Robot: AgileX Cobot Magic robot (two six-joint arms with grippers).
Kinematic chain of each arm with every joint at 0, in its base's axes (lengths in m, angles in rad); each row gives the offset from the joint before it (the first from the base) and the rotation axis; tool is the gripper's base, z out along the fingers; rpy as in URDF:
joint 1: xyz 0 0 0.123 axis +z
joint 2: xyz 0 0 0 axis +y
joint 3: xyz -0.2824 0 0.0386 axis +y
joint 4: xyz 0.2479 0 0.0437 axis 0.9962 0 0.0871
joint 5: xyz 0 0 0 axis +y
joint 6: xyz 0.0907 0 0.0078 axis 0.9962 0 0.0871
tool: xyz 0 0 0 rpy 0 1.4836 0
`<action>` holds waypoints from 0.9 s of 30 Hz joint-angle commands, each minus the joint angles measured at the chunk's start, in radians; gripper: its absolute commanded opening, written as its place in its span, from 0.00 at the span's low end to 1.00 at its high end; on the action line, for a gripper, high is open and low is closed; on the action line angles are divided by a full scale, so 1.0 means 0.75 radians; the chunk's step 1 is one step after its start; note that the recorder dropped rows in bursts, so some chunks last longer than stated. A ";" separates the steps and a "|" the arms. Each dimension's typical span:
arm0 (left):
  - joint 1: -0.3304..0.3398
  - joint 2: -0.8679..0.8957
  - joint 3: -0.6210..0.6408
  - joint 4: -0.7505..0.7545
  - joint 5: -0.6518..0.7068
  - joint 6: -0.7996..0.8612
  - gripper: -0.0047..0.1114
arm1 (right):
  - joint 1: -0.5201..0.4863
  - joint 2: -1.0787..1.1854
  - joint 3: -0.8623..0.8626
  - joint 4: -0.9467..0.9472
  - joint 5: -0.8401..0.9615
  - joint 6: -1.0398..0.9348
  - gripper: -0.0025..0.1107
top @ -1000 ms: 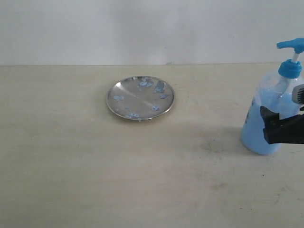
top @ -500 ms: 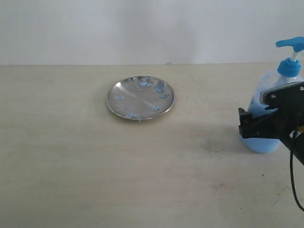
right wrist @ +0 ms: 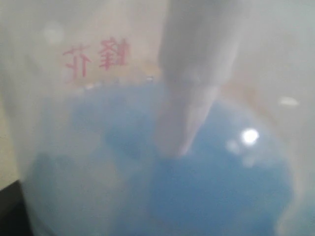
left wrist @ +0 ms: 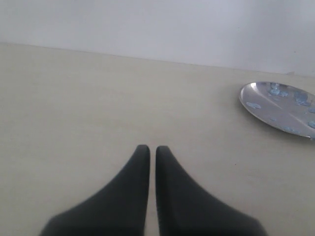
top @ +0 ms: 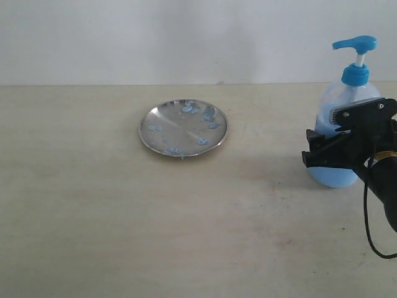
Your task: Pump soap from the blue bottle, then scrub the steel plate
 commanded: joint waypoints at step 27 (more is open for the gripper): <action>-0.005 -0.002 0.005 -0.009 -0.020 -0.001 0.08 | 0.003 0.360 -0.677 -0.473 0.179 0.220 0.02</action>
